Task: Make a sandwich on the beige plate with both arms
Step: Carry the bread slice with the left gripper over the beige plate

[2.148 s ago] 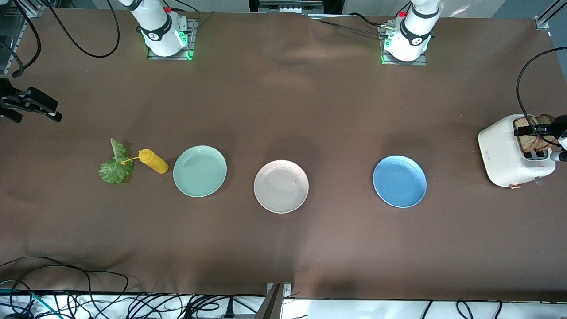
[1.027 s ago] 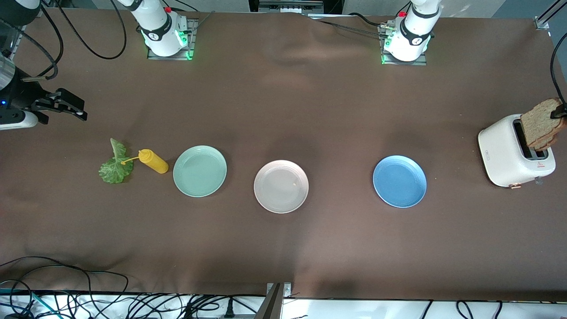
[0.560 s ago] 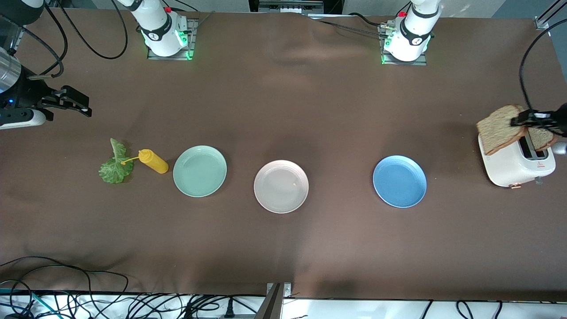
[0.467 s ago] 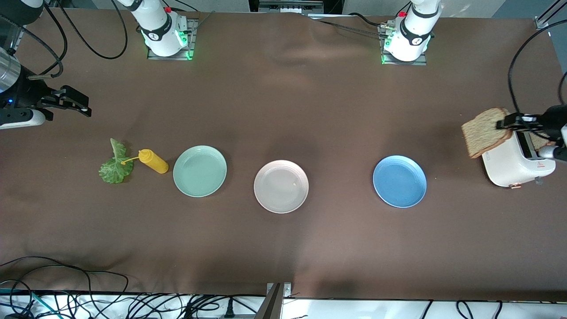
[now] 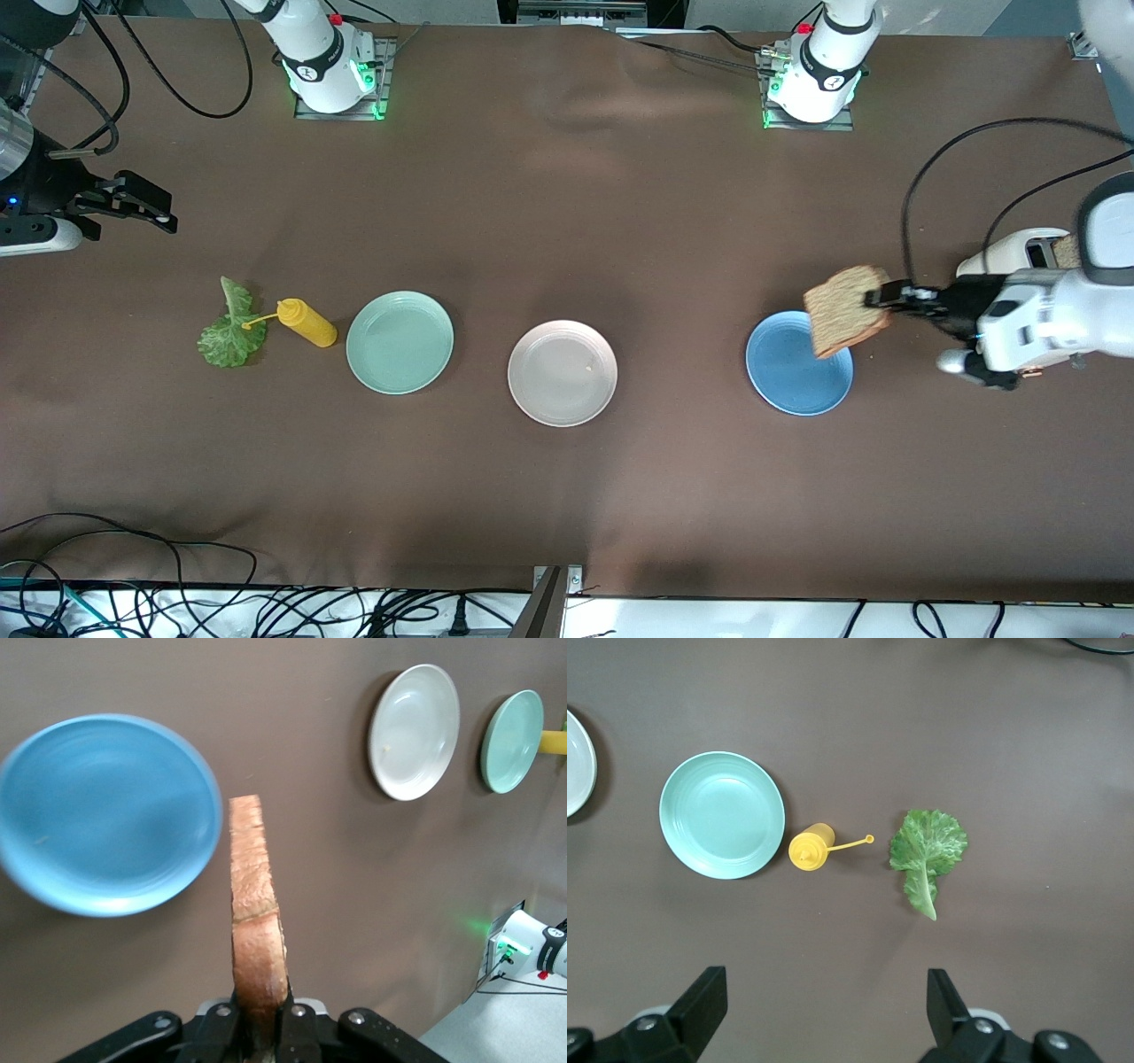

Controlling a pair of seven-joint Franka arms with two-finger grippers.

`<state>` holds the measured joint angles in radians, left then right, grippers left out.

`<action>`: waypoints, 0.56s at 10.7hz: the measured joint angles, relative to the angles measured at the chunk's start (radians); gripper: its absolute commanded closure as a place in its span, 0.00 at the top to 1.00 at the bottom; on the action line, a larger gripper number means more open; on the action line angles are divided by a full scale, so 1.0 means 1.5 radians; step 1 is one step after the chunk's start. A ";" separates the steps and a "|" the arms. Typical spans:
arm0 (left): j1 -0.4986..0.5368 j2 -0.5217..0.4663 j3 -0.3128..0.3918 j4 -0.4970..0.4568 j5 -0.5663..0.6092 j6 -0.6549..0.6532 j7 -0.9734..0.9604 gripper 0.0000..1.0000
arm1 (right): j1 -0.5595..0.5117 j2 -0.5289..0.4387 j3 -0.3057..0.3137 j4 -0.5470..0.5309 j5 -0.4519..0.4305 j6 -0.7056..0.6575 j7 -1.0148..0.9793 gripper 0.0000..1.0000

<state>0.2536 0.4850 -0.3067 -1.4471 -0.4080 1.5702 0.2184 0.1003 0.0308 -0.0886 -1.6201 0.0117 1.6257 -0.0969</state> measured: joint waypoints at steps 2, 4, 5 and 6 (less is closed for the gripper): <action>-0.050 0.013 0.000 0.000 -0.052 0.060 -0.011 0.00 | 0.000 0.000 0.000 0.000 0.000 0.000 0.000 1.00; -0.079 0.028 0.000 -0.001 -0.098 0.117 -0.013 0.00 | 0.000 0.000 0.000 0.000 0.000 -0.001 0.000 1.00; -0.100 0.043 0.000 -0.001 -0.112 0.158 -0.023 0.00 | 0.000 0.000 0.000 0.000 0.000 -0.001 0.000 1.00; -0.122 0.062 0.000 -0.002 -0.131 0.203 -0.029 0.00 | 0.000 0.000 0.000 0.000 0.000 -0.001 0.000 1.00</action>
<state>0.0707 0.5779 -0.3073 -1.4496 -0.6042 1.8746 0.1747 0.1001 0.0307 -0.0890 -1.6200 0.0117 1.6247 -0.0970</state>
